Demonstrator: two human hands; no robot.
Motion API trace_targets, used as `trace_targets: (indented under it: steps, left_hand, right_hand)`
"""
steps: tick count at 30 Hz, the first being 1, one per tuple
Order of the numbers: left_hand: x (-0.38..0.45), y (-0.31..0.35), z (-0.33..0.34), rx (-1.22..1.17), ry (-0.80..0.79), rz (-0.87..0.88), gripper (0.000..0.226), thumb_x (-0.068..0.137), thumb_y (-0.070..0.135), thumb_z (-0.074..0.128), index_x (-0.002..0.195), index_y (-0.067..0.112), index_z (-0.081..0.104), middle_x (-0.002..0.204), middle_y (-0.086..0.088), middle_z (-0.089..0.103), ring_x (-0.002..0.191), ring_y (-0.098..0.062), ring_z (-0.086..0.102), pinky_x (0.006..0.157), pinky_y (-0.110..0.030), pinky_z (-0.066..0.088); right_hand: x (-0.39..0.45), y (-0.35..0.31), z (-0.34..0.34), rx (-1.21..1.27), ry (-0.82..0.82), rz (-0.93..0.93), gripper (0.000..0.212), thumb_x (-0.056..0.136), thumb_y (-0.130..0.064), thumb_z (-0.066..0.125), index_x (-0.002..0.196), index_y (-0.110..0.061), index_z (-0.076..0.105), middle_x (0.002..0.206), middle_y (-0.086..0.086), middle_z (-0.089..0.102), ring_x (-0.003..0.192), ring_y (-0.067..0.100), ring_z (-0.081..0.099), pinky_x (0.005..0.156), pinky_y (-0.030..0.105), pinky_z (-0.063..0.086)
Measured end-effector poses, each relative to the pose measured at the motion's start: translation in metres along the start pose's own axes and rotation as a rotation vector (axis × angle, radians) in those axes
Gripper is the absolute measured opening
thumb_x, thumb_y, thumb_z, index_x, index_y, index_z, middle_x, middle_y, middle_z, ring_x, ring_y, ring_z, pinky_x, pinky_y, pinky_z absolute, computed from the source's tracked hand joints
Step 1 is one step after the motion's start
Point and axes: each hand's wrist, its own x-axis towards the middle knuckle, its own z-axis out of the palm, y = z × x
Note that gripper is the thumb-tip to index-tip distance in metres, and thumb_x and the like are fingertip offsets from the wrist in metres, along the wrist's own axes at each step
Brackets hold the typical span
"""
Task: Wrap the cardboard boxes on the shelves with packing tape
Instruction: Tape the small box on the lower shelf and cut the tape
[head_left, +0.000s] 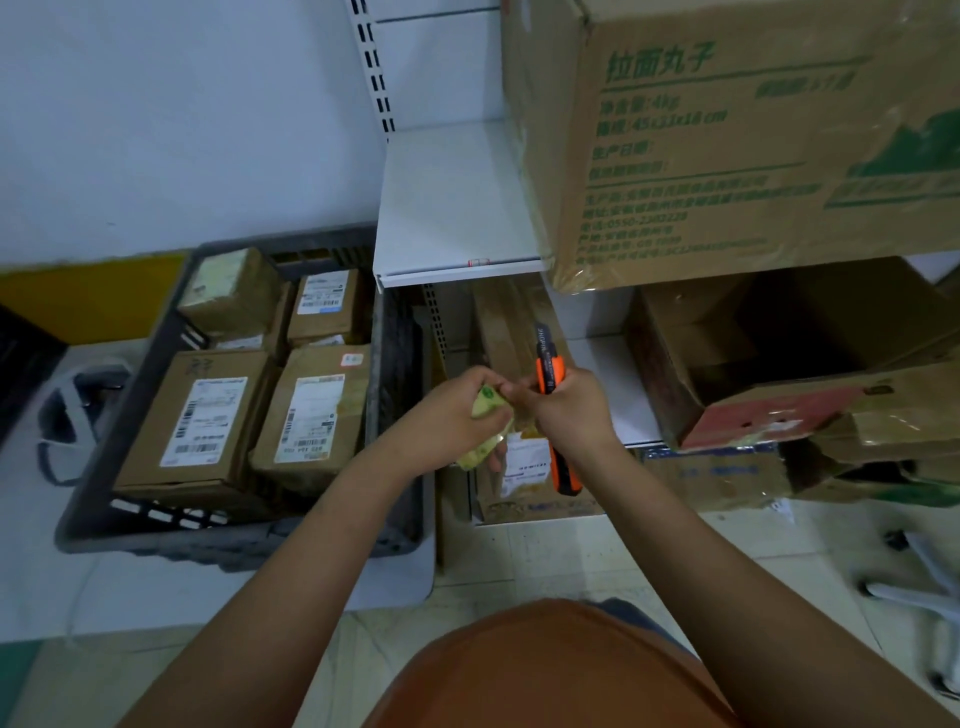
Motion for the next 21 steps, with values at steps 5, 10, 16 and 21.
trace_targets:
  steps: [5,10,16,21]
  left_hand:
    - [0.001,0.004,0.0,0.085,0.01,0.005,0.086,0.093,0.03,0.068,0.153,0.044,0.008,0.09,0.001,0.074,0.062,-0.019,0.073,0.064,-0.034,0.062]
    - [0.0,-0.005,-0.013,0.363,-0.027,0.097,0.089,0.087,0.046,0.069,0.152,0.053,0.009,0.11,0.002,0.072,0.066,-0.006,0.072,0.075,-0.027,0.06]
    - [0.004,-0.035,-0.028,0.81,0.038,0.163,0.068,0.09,0.062,0.056,0.148,0.055,0.022,0.085,0.001,0.075,0.063,-0.001,0.065,0.076,-0.028,0.056]
    - [0.029,-0.044,-0.025,0.963,0.037,0.16,0.067,0.094,0.061,0.051,0.152,0.05,0.019,0.088,0.001,0.073,0.05,0.0,0.051,0.066,-0.027,0.055]
  right_hand:
    - [-0.01,0.011,-0.014,0.216,0.072,0.149,0.017,0.079,-0.021,0.083,0.072,-0.017,0.068,0.059,-0.004,0.062,0.051,0.009,0.054,0.059,0.03,0.047]
    - [-0.01,0.022,-0.039,0.271,0.209,0.241,0.019,0.081,-0.022,0.081,0.072,-0.017,0.065,0.059,0.0,0.058,0.051,0.013,0.048,0.056,0.03,0.043]
    - [-0.004,0.05,-0.074,0.284,0.363,0.275,0.027,0.086,-0.021,0.077,0.067,-0.022,0.058,0.061,0.002,0.053,0.058,0.018,0.049,0.065,0.036,0.044]
    - [0.007,0.06,-0.068,0.215,0.397,0.262,0.026,0.087,-0.024,0.075,0.067,-0.022,0.059,0.064,-0.002,0.058,0.062,0.016,0.055,0.074,0.038,0.049]
